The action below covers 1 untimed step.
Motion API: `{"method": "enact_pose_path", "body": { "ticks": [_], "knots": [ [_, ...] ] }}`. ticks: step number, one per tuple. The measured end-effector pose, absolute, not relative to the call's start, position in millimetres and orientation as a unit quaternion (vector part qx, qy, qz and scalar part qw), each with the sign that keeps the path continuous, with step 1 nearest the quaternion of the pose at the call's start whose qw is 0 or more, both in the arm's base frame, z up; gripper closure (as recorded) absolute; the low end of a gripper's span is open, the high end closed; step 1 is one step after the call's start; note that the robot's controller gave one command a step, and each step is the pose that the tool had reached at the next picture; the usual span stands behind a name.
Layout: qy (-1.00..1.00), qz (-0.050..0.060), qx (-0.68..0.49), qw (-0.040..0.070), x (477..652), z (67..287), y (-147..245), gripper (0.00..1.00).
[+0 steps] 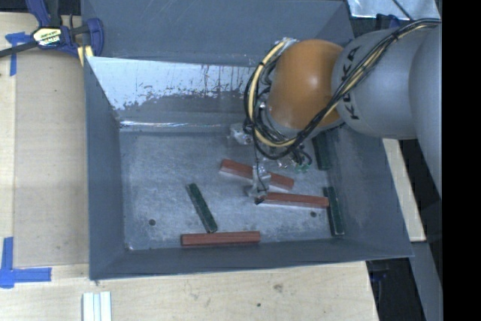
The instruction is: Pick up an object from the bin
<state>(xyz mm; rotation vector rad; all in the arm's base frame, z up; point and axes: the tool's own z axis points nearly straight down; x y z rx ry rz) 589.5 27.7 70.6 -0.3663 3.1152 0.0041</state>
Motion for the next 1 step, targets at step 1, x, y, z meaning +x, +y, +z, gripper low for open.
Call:
{"method": "enact_pose_path", "body": {
  "ticks": [1],
  "knots": [
    [0.994, 0.001, -0.111, 0.003, 591.3, 70.6, 5.4, 0.0]
  ]
}}
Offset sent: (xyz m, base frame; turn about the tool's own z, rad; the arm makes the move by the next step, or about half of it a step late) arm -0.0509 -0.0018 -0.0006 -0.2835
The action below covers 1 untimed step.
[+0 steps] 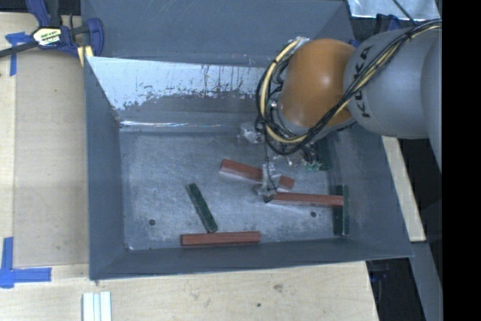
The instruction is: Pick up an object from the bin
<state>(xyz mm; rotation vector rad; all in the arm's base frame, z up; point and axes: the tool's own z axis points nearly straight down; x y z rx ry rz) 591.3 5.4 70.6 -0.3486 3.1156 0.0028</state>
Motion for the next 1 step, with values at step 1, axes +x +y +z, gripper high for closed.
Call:
{"method": "enact_pose_path", "body": {
  "ticks": [1],
  "knots": [
    [0.994, 0.0, -0.109, 0.003, 590.0, 70.6, -6.2, 0.0]
  ]
}}
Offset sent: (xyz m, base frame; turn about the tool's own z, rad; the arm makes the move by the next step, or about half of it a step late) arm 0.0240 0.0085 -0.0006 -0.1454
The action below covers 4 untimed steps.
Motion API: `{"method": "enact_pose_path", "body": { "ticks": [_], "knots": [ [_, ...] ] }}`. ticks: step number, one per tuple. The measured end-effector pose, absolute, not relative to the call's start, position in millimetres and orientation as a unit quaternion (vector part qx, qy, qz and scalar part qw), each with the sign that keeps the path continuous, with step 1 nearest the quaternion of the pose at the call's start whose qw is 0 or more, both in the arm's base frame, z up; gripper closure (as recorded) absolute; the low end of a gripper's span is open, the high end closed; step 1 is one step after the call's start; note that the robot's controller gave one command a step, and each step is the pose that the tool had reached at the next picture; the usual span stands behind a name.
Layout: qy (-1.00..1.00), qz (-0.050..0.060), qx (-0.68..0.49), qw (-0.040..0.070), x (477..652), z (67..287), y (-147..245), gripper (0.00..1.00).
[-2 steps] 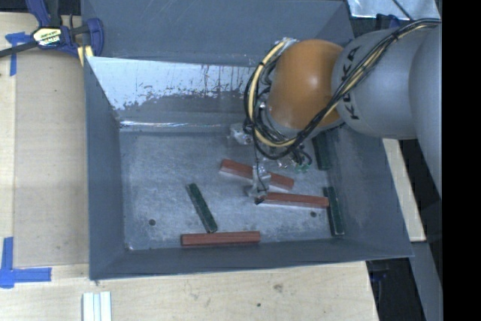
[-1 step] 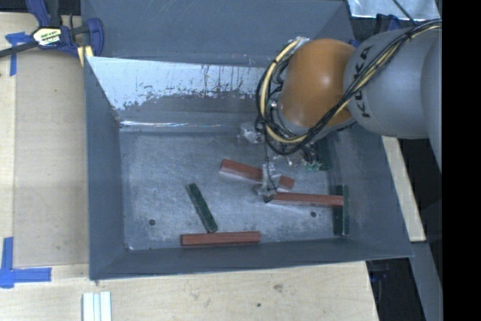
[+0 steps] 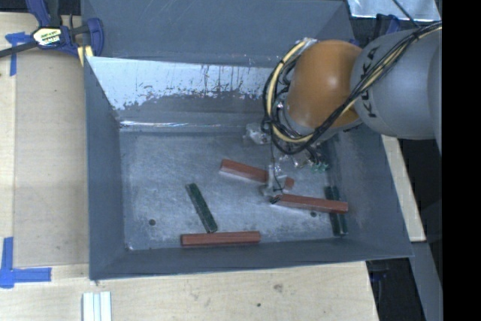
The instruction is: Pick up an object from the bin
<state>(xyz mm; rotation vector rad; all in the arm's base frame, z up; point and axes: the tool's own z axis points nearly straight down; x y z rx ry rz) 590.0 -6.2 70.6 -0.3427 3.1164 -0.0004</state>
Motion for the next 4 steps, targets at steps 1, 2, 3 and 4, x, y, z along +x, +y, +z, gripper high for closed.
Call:
{"method": "enact_pose_path", "body": {
  "ticks": [1, 2, 3, 4],
  "knots": [
    [0.983, 0.0, -0.181, 0.004, 617.8, 72, 14, 1.0],
    [0.983, 0.0, -0.181, 0.004, 617.8, 72, 14, 1.0],
    [0.987, 0.0, -0.16, 0.002, 601.2, 189, -39, 1.0],
    [0.987, 0.0, -0.16, 0.002, 601.2, 189, -39, 1.0]
  ]
}}
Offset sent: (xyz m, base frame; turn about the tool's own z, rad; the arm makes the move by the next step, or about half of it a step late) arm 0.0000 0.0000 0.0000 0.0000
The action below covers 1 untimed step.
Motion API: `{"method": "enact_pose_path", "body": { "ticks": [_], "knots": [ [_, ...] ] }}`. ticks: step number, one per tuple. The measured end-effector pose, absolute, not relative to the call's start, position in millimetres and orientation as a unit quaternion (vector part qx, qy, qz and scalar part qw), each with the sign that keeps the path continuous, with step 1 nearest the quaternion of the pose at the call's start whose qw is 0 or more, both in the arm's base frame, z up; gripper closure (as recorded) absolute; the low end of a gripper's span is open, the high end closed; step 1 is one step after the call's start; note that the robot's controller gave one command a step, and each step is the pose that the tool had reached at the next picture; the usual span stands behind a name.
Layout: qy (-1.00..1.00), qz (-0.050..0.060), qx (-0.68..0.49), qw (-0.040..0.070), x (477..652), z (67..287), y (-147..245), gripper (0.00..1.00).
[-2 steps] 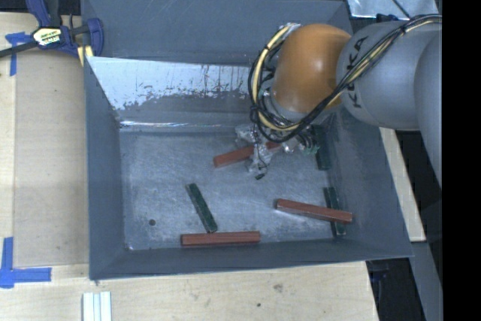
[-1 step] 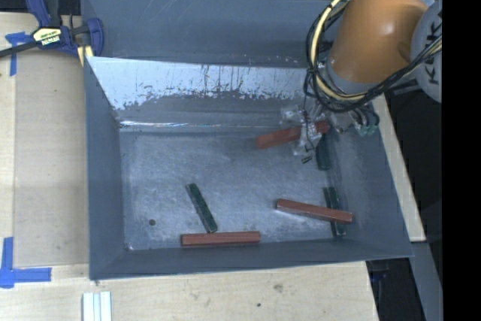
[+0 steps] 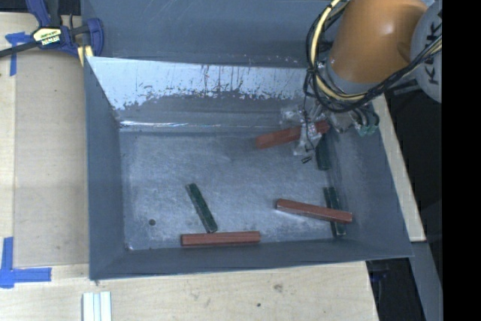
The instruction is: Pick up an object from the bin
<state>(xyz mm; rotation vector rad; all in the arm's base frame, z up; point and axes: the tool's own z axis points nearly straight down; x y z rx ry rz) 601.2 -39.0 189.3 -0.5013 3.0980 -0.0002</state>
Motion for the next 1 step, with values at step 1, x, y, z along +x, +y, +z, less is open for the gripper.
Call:
{"method": "enact_pose_path", "body": {
  "ticks": [1],
  "knots": [
    [0.986, 0.001, -0.165, -0.002, 587.7, 236.5, -40.3, 1.0]
  ]
}}
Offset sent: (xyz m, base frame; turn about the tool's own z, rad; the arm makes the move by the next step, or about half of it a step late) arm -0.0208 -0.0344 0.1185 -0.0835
